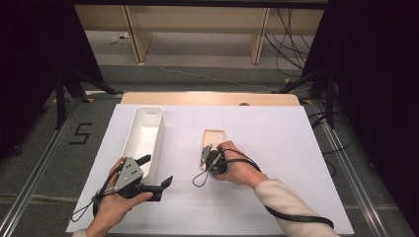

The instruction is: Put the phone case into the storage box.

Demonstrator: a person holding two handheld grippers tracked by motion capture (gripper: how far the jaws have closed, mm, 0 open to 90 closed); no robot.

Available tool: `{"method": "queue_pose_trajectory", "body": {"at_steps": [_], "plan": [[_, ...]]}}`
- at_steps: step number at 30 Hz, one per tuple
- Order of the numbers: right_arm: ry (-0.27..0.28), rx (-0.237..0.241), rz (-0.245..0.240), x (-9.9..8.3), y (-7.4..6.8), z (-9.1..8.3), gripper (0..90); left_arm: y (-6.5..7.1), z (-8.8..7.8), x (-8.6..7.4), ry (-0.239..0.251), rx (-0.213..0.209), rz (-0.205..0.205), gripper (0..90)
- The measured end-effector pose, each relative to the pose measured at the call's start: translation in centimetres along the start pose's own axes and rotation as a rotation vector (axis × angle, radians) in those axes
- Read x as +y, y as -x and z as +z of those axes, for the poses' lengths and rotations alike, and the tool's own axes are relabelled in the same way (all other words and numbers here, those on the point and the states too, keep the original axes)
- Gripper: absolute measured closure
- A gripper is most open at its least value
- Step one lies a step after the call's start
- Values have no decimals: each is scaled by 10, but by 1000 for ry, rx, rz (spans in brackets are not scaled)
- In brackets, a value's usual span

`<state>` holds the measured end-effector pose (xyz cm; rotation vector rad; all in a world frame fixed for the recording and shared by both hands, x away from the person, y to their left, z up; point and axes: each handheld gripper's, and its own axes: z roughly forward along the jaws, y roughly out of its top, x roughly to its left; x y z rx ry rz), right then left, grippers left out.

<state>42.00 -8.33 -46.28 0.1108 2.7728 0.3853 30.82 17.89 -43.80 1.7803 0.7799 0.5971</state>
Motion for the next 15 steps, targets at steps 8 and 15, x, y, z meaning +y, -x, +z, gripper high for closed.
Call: {"method": "queue_pose_trajectory", "body": {"at_steps": [8,15], "plan": [[-17,13,-40,3,-4,0,715,0,0,0,0,-1,-1,37],[-22,18,-50,4,-6,0,761,0,0,0,0,-2,-3,37]]}}
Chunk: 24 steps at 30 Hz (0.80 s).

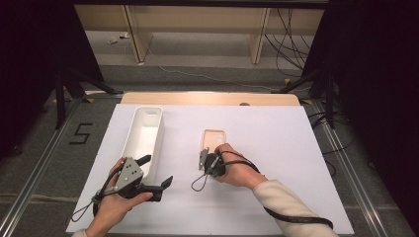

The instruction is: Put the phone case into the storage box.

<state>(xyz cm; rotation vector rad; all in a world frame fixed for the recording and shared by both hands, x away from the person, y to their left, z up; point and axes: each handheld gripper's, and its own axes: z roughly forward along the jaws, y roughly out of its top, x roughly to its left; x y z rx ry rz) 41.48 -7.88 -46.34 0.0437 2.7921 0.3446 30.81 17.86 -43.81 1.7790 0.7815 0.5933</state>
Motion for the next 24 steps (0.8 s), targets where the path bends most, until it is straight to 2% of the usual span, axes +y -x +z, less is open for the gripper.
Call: {"method": "queue_pose_trajectory", "body": {"at_steps": [9,24], "plan": [[-2,11,0,0,-1,0,805,0,0,0,1,-1,-2,37],[2,9,0,0,-2,0,829,0,0,0,3,0,-4,39]]}}
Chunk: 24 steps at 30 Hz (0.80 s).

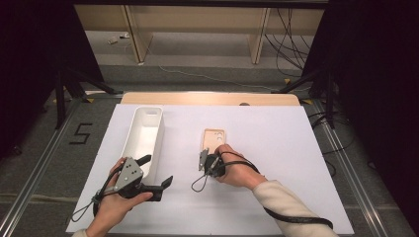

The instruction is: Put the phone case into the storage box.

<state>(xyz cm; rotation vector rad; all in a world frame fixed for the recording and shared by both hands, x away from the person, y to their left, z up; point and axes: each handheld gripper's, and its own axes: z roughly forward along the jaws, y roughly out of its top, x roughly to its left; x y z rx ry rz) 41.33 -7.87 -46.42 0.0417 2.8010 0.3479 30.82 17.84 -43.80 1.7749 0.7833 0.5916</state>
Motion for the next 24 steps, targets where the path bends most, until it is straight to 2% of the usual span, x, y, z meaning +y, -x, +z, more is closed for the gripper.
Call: {"method": "queue_pose_trajectory", "body": {"at_steps": [24], "plan": [[6,1,-1,-1,0,0,856,0,0,0,0,2,2,41]]}}
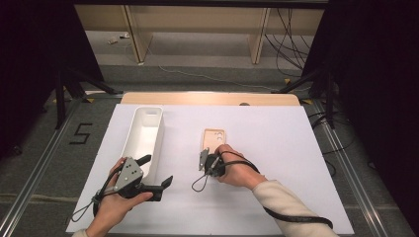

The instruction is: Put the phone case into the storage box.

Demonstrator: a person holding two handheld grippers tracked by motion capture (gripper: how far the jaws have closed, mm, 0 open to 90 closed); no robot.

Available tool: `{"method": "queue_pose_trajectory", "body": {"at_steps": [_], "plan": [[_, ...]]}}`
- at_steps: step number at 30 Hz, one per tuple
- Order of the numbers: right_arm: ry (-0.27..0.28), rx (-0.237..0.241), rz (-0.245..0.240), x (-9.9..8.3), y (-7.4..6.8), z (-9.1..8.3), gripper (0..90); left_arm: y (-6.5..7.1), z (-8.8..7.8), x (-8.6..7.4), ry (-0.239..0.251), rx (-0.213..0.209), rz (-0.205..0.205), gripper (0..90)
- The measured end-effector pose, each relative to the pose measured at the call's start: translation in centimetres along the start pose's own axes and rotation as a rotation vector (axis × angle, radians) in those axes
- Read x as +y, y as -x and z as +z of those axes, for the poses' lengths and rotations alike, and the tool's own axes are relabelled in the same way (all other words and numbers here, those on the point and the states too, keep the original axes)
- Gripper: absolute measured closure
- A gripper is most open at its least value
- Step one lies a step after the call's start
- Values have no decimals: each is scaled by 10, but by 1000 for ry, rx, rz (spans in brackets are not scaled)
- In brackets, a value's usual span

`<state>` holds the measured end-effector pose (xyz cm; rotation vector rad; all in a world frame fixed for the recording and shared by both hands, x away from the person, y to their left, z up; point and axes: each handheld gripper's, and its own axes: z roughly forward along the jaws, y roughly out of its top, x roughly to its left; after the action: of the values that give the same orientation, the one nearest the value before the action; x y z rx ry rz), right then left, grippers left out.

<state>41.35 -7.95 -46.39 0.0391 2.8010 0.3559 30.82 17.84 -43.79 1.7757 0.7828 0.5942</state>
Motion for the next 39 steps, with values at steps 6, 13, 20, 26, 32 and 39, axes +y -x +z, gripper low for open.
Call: {"method": "queue_pose_trajectory", "body": {"at_steps": [6,13,20,26,32,39], "plan": [[4,3,-5,-1,0,0,860,-1,0,0,0,3,-3,42],[8,4,-13,-1,0,-1,871,-1,-1,0,1,5,1,42],[12,5,-22,-2,-1,-2,877,-1,-1,1,4,7,-3,42],[21,-4,-32,-2,-2,-5,879,-1,-1,1,4,6,-3,45],[55,-25,-39,-3,-1,-16,878,-1,-1,1,6,9,-7,47],[83,-43,-60,-5,-3,-26,878,-1,-1,1,9,15,-13,48]]}}
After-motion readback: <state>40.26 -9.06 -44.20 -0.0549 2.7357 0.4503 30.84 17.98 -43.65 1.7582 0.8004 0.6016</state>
